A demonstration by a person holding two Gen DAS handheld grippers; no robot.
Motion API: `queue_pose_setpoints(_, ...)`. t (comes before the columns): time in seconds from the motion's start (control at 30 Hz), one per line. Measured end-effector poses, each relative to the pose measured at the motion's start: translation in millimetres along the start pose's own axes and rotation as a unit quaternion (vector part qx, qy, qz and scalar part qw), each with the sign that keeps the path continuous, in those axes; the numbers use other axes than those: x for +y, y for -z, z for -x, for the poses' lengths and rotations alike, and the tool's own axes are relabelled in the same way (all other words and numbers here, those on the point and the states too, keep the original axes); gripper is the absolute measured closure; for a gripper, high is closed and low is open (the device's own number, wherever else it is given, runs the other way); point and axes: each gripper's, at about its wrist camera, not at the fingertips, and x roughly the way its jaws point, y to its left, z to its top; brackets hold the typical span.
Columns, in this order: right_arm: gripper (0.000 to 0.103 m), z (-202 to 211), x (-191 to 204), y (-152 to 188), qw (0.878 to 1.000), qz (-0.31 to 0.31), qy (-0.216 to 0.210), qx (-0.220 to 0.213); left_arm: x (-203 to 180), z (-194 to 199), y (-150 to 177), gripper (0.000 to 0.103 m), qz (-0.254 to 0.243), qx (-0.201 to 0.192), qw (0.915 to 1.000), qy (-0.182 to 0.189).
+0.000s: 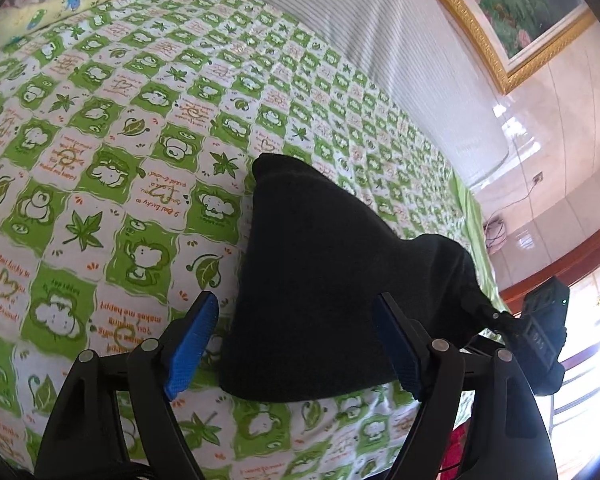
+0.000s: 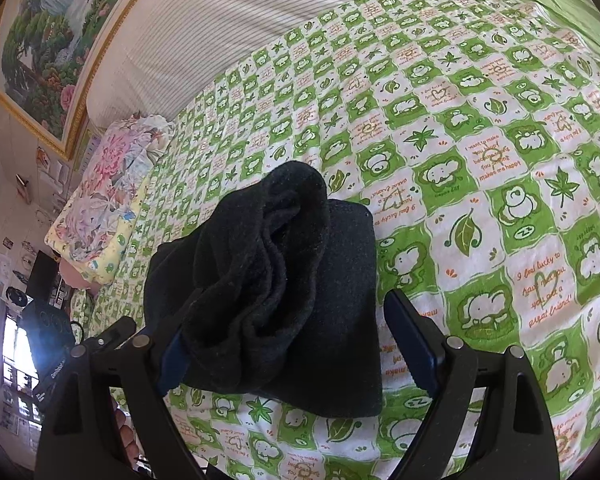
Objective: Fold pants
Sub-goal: 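Lower the folded end onto the bundle and open both grippers, then grasp the folded end of the bundle with both grippers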
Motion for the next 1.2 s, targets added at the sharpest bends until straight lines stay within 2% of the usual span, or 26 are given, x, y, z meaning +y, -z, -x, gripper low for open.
queue_pose_setpoints(0.27, 0.015, -7, -11, -1, 1.0, -0.003, -0.004, 0.009, 10, -19, -6, 0.022, 0.017, 0.028, 0.9994, 0.012)
queue_pose_setpoints(0.63, 0.016, -8, -22, 8, 0.999, 0.008, -0.018, 0.025, 7, -32, -8, 0.019, 0.016, 0.034, 0.9993, 0.007)
queue_pose_setpoints(0.73, 0.021, -11, -22, 7, 0.999, 0.011, -0.031, 0.029, 5, -35, -9, 0.019, 0.016, 0.034, 0.9993, 0.005)
queue_pose_setpoints(0.87, 0.023, -12, -22, 8, 0.999, 0.009, -0.04, 0.026, -4, -40, -9, 0.019, -0.004, 0.035, 0.9994, -0.003)
queue_pose_setpoints(1.13, 0.031, -14, -23, 9, 0.998, 0.015, -0.059, 0.029, -6, -45, -8, 0.031, -0.01, 0.039, 0.9992, 0.003)
queue_pose_setpoints(1.2, 0.032, -14, -24, 9, 0.997, 0.013, -0.068, 0.03, -6, -44, -7, 0.037, -0.01, 0.039, 0.9992, 0.005)
